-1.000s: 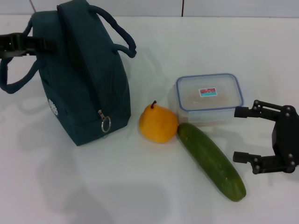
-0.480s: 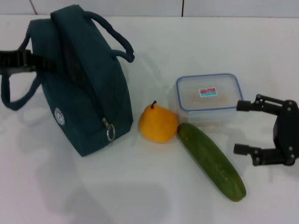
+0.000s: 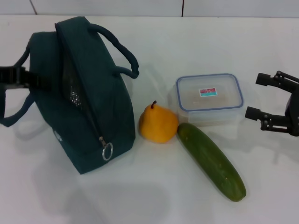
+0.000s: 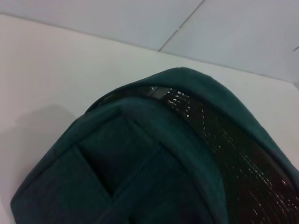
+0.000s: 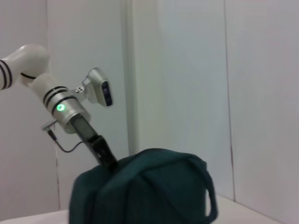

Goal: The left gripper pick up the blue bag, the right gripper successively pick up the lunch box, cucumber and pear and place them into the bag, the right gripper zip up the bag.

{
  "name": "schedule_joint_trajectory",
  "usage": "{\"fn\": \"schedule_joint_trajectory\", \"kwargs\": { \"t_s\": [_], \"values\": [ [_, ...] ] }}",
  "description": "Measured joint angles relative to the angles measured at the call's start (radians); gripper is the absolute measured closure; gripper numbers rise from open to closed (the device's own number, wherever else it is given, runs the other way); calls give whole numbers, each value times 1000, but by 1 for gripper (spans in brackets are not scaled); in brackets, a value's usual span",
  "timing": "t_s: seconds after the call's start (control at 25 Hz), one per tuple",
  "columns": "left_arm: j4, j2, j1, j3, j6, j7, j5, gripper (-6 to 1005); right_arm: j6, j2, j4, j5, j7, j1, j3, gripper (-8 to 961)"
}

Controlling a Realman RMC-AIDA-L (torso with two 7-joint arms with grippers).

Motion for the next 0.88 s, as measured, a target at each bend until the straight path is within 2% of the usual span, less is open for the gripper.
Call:
{"fn": "schedule_joint_trajectory", "kwargs": {
  "t_s": [0.16, 0.52, 0.88],
  "values": [
    [13, 1, 11, 1, 43, 1, 0, 958, 74, 0, 2, 34, 51, -5, 3, 150],
    [75, -28, 16, 17, 65, -19, -7, 958, 307, -4, 43, 108, 260, 11, 5, 156],
    [76, -44, -9, 30, 67, -32, -10, 958, 465, -2, 236, 129, 375, 107, -1, 161]
  ]
}}
